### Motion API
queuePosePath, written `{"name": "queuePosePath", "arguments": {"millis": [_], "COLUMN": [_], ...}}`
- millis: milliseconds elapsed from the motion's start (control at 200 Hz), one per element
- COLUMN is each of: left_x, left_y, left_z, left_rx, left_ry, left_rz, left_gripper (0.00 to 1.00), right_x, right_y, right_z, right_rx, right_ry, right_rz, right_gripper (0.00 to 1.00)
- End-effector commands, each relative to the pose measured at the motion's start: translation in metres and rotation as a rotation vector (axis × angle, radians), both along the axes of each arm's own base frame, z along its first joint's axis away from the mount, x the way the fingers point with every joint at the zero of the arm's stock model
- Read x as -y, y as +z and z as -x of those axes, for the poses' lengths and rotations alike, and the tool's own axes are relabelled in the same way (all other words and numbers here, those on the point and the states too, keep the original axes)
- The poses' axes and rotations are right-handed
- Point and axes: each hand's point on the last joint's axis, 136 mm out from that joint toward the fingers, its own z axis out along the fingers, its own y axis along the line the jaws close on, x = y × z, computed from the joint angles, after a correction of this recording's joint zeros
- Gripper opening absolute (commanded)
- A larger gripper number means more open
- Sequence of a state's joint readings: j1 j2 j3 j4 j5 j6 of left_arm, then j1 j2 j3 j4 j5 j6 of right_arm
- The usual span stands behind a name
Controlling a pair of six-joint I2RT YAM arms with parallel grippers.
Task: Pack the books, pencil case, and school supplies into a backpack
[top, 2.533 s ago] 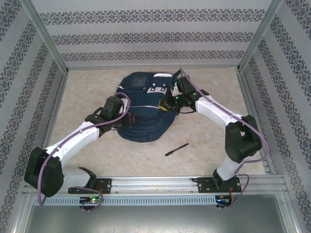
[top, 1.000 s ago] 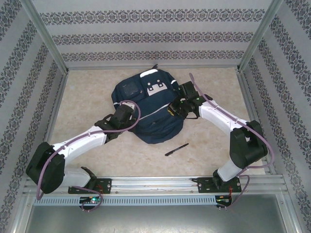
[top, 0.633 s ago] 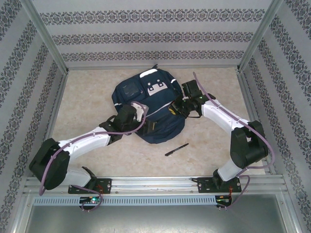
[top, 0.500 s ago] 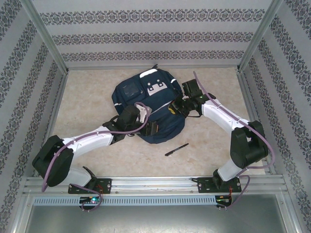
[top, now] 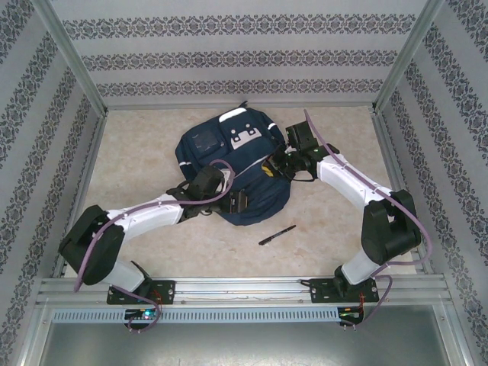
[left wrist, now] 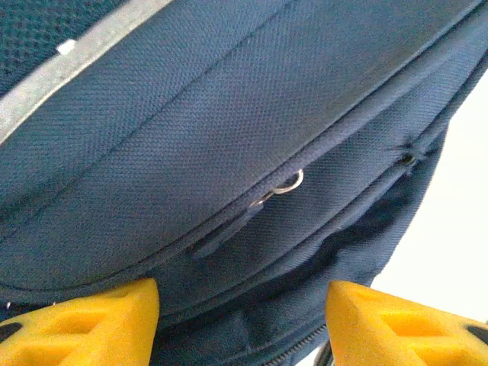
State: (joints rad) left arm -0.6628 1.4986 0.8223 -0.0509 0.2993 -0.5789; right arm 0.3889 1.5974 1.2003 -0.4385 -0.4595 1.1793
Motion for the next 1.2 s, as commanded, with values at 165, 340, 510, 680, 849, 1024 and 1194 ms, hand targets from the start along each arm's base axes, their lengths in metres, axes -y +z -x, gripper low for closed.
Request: {"name": "queuePosePath", "arguments": {"millis": [165,340,510,680,849,1024,1194], "left_x": [0.006,0.005,0.003,0.010,0.009,-0.004,-0.005], "left_y": [0.030,0.040,0.054,0.056,0.059,0.064,0.073], "left_z": [-0.046,-0.056,-0.061,-0.059,-0.062,-0.070,-0.055], "left_rx": [0.178,0.262,0.370,0.407,0.472,0.470,0.464], "left_ry": [-0.056,-0.064,-0.040,-0.107,-0.141,-0.132,-0.198], "left_rz": [0.030,0.061,0.135,0.152,0.132,0.151,0.223], "left_gripper": [0.51,0.37,0.27,0.48,0.43,0.00,0.00], "right_x": [-0.027,-0.033,-0.038,-0.045,-0.049,-0.050,-0.045], "right_y": [0.051,0.053,0.054,0.059,0.057,0.053,0.046], "right_z": [0.001,0.005,0.009,0.013,0.017,0.022,0.022], "right_rx": [0.090,0.093,0.083,0.079,0.073,0.064,0.050], "right_ry": [0.094,0.121,0.128,0.146,0.159,0.166,0.151], "right_rz": [-0.108,-0.112,-0.128,-0.153,-0.156,-0.152,-0.144], "right_gripper": [0.00,0.00,0.00,0.00,0.00,0.00,0.00]}}
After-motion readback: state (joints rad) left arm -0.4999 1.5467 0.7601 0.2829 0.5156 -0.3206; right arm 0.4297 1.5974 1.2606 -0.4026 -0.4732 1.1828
